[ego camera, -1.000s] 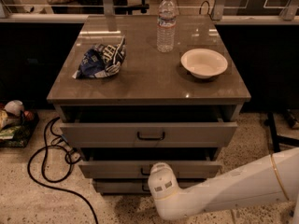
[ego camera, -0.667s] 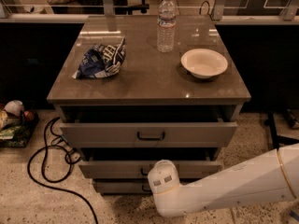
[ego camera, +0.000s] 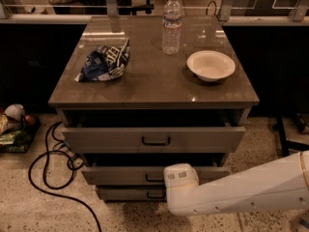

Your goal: Close middle drawer

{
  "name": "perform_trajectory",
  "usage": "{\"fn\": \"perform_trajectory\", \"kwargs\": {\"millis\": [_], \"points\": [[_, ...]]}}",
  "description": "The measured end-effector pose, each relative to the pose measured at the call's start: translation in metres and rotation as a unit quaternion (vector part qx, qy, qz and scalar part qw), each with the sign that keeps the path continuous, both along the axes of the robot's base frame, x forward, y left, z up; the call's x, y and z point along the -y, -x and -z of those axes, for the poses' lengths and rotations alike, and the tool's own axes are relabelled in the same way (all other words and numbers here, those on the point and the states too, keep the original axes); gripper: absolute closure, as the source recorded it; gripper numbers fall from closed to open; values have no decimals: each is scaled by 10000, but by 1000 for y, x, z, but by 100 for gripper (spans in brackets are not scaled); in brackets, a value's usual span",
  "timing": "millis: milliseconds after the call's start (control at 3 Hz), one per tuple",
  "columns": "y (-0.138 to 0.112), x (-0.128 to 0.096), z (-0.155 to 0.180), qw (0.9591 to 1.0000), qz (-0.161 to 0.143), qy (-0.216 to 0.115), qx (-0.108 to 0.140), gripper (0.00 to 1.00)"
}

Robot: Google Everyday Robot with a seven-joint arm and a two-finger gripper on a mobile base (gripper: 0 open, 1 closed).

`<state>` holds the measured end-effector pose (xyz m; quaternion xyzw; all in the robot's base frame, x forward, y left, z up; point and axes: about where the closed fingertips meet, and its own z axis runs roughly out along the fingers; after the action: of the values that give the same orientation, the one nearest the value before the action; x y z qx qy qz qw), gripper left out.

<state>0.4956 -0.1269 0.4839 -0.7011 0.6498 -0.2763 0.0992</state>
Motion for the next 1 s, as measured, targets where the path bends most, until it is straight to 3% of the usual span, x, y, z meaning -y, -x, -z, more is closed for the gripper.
{"fn": "perform_trajectory", "kwargs": {"millis": [333,667,1000], "points": [[8,38,27,9974,464,-114,-534,100],[12,55,61,9908,700,-493,-1049,100],[8,47,85,9867,541,-775,-1321,100]]}}
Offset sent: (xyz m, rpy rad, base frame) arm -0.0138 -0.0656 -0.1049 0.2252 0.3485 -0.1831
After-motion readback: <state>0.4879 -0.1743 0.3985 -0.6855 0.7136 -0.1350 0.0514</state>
